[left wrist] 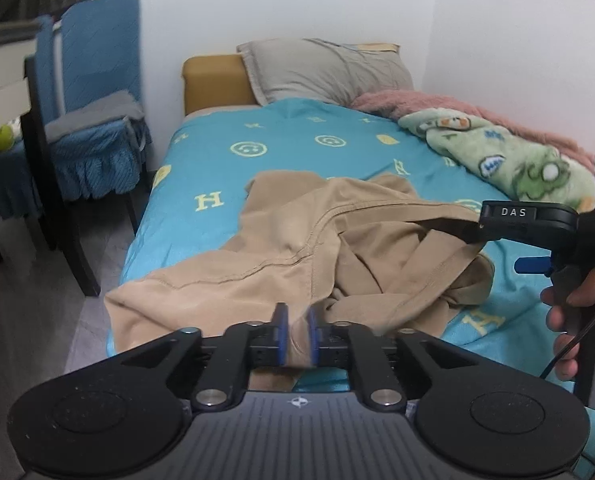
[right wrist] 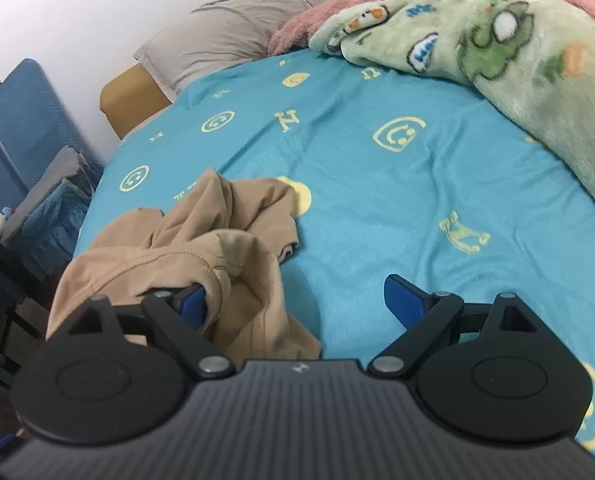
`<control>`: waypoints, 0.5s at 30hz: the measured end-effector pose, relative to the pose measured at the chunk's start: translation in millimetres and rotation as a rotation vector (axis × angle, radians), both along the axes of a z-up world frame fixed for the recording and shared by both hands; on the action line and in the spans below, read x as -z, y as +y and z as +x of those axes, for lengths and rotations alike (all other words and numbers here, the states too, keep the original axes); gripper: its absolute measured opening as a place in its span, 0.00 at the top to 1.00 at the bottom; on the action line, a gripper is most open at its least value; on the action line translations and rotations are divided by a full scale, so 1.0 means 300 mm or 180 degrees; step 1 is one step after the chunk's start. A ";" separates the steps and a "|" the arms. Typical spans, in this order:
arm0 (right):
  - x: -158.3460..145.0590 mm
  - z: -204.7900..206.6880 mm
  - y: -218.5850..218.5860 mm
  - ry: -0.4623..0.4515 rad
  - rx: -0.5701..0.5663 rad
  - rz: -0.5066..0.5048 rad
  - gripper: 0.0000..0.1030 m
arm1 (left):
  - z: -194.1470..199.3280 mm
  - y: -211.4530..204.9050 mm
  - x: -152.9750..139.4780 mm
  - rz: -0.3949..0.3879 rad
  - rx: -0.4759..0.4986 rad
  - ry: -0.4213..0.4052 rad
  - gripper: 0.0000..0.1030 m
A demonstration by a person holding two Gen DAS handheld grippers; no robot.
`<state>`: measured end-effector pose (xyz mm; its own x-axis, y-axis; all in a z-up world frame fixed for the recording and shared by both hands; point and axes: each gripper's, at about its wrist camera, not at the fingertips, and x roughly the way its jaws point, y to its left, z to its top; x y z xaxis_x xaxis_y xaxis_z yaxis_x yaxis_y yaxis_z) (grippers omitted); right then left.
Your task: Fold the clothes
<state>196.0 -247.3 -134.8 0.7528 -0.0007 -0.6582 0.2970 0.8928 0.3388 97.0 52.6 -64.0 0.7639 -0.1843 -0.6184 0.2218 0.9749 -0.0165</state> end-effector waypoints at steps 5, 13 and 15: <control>0.015 0.013 0.009 0.0094 -0.0042 -0.0050 0.12 | 0.059 -0.060 0.024 0.0272 0.0022 -0.0081 0.65; 0.010 0.007 0.024 0.0065 -0.0127 -0.0143 0.12 | 0.160 -0.170 0.121 0.0682 0.0210 -0.0109 0.57; 0.009 0.007 0.027 0.0035 -0.0153 -0.0154 0.12 | 0.171 -0.171 0.152 0.0830 0.0144 -0.0131 0.65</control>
<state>198.2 -239.3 -137.4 0.7454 0.0035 -0.6666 0.2568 0.9213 0.2919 148.5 1.1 -109.5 0.7841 -0.0575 -0.6180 0.2606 0.9342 0.2438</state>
